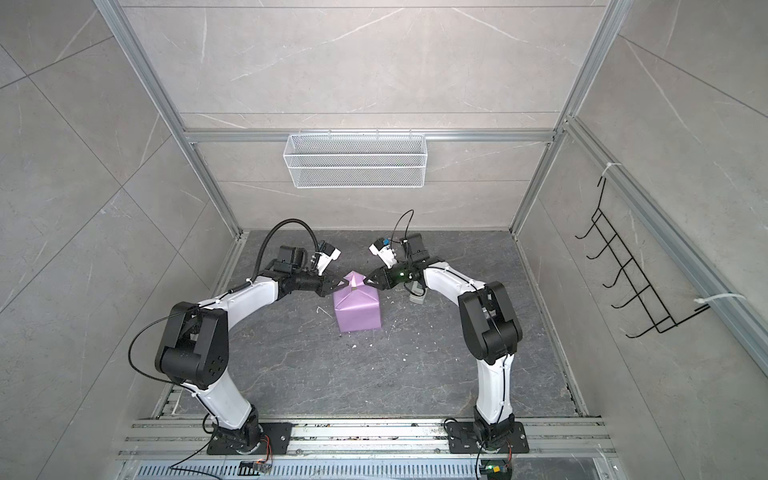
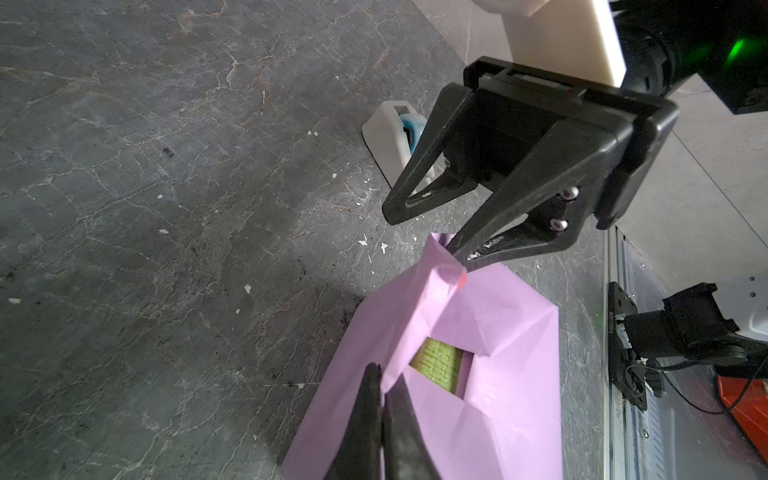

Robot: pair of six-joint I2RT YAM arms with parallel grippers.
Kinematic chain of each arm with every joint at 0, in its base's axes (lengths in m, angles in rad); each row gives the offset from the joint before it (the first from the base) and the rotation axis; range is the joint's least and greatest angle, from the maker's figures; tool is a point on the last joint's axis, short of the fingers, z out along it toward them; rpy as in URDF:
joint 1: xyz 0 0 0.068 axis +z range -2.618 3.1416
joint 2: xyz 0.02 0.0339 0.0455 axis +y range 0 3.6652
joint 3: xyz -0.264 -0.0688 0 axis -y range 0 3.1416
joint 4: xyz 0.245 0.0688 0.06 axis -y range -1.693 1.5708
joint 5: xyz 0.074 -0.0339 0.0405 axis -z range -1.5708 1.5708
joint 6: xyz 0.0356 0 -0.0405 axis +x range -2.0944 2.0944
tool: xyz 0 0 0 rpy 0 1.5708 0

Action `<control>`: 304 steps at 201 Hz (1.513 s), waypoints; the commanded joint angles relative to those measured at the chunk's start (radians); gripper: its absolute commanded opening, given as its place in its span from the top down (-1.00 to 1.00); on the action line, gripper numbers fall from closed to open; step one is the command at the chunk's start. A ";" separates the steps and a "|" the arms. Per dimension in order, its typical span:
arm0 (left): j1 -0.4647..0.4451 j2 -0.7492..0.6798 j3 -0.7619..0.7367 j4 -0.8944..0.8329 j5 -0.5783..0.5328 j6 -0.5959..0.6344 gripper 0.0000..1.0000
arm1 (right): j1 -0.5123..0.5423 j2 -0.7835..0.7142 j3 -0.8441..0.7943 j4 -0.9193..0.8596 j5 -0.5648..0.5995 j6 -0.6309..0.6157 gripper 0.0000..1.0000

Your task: Wrap the gift box in paper

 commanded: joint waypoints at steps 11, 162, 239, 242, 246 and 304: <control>-0.009 -0.051 -0.012 0.044 0.010 -0.031 1.00 | -0.002 -0.080 -0.067 0.009 0.034 0.036 -0.14; -0.013 -0.017 0.053 0.061 0.101 -0.034 0.32 | 0.021 -0.093 -0.185 0.105 0.046 0.112 -0.19; -0.018 0.033 0.129 0.033 0.146 -0.020 0.14 | 0.021 -0.089 -0.184 0.096 0.054 0.105 -0.17; -0.019 0.034 0.133 0.032 0.147 -0.021 0.15 | 0.021 -0.089 -0.183 0.096 0.053 0.104 -0.17; -0.020 0.037 0.138 0.028 0.149 -0.020 0.17 | 0.021 -0.088 -0.183 0.095 0.054 0.104 -0.17; -0.027 0.055 0.170 0.003 0.164 -0.015 0.61 | 0.021 -0.086 -0.174 0.087 0.058 0.102 -0.17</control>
